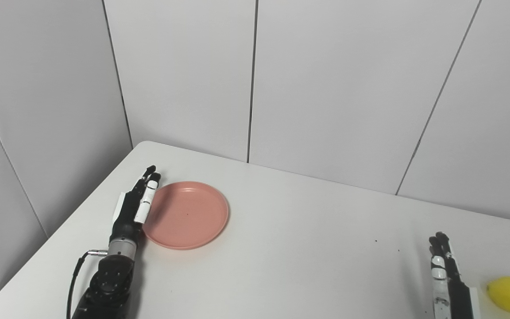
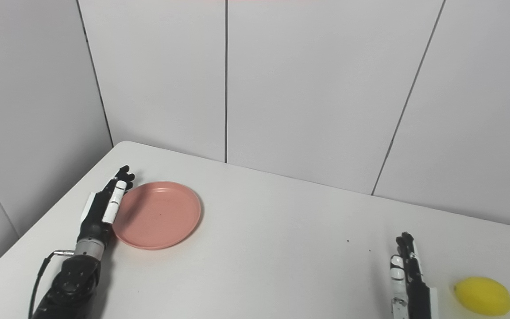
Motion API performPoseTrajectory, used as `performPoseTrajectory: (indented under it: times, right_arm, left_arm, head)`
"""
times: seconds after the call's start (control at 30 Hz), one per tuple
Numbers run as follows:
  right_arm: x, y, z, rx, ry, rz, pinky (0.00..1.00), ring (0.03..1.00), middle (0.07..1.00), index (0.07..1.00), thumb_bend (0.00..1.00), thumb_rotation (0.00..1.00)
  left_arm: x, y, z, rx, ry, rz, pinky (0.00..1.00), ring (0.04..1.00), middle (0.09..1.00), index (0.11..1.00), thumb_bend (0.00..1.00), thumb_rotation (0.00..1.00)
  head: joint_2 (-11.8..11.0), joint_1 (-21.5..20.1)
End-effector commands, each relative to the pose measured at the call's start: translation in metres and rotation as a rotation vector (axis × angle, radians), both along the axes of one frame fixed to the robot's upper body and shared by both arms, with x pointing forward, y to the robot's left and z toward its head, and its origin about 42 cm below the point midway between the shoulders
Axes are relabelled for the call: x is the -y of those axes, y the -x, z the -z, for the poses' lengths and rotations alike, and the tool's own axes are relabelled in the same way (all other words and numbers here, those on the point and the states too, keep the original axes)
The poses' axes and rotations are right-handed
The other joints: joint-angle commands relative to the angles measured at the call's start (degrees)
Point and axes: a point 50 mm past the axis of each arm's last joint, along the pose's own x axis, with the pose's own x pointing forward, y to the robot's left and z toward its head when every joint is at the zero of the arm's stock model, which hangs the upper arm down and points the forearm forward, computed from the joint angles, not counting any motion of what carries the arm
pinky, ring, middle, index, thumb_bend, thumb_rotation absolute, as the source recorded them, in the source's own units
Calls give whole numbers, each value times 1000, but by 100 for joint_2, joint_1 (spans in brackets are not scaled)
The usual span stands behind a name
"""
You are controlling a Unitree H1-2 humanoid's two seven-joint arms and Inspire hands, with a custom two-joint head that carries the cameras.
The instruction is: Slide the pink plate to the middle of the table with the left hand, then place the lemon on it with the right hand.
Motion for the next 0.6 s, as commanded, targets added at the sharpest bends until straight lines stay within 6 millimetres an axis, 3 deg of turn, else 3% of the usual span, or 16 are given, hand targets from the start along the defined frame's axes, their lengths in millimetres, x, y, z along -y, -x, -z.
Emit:
performPoseTrajectory:
  times: [0.0, 0.37, 0.57]
  right_arm:
    - [-2, -4, -16, 62, 1, -10, 1000, 965, 936, 942, 406, 1000]
    - [-3, -5, -17, 53, -5, -10, 1000, 970, 941, 945, 440, 1000]
    - [-3, -6, -17, 54, -4, -12, 1000, 973, 944, 952, 441, 1000]
  left_arm:
    - [3, -6, -18, 69, -7, 38, 885, 885, 887, 887, 640, 1000]
    - [20, -11, -17, 94, 142, 120, 881, 893, 879, 881, 695, 1000]
    - [33, -13, -19, 107, 198, 175, 877, 888, 878, 875, 677, 1000]
  head:
    - [7, -5]
    - [24, -27]
    - [31, -54]
